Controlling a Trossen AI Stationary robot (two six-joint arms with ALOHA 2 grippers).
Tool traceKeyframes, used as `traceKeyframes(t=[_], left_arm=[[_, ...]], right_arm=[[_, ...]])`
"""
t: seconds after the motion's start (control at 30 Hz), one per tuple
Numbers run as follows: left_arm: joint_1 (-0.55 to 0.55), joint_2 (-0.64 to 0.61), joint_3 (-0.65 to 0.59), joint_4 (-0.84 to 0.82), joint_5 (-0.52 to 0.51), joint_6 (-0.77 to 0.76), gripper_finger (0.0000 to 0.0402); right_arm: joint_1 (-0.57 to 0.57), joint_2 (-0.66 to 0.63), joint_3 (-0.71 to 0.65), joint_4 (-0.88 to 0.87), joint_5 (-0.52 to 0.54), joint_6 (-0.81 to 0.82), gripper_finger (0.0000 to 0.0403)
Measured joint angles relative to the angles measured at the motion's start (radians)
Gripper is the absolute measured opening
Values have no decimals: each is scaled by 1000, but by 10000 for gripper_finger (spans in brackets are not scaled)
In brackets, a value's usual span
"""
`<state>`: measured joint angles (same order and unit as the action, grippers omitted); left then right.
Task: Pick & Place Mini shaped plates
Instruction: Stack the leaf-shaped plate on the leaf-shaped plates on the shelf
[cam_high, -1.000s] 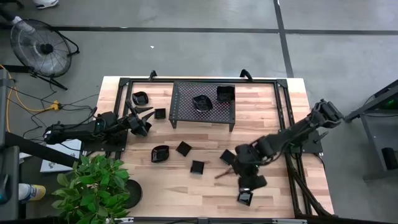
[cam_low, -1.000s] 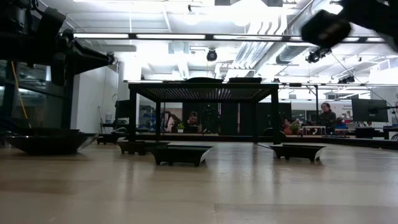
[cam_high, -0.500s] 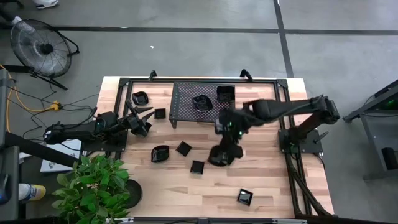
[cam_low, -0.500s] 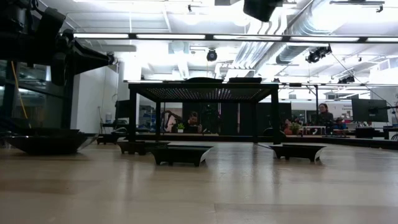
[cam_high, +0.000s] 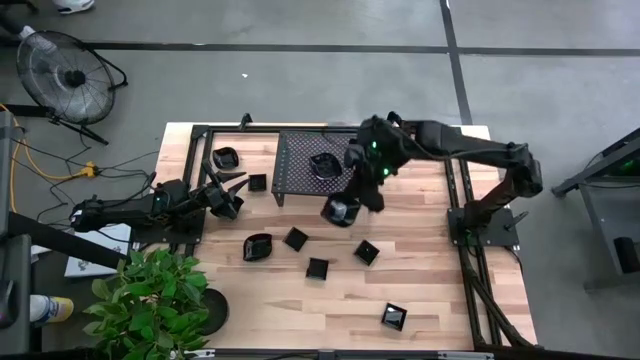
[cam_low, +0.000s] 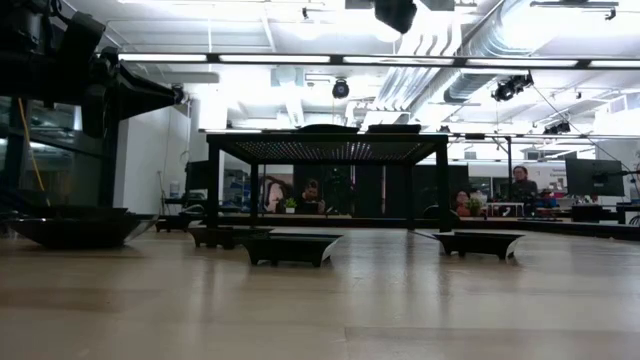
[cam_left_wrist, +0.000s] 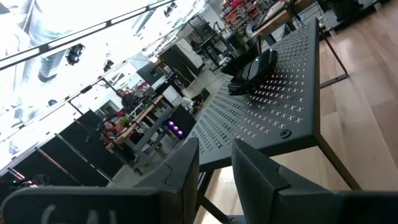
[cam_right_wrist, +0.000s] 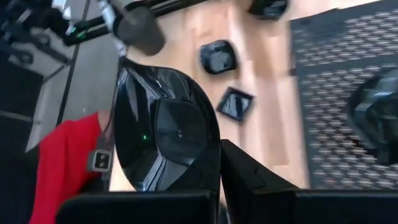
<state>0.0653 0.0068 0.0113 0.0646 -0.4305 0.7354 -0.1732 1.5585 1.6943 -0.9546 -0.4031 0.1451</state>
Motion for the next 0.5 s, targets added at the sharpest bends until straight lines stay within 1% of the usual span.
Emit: traceKeyframes(t=[0.17, 0.27, 0.37, 0.5], left_arm=[[0, 0, 0, 0, 0, 0, 92], [0, 0, 0, 0, 0, 0, 92], [0, 0, 0, 0, 0, 0, 92], [0, 0, 0, 0, 0, 0, 92]], right_arm=[[-96, 17, 0, 2, -28, -55, 0], [-139, 40, 0, 6, -66, -81, 0], [-174, 77, 0, 25, -104, -83, 0], [-212, 123, 0, 56, -128, -83, 0]])
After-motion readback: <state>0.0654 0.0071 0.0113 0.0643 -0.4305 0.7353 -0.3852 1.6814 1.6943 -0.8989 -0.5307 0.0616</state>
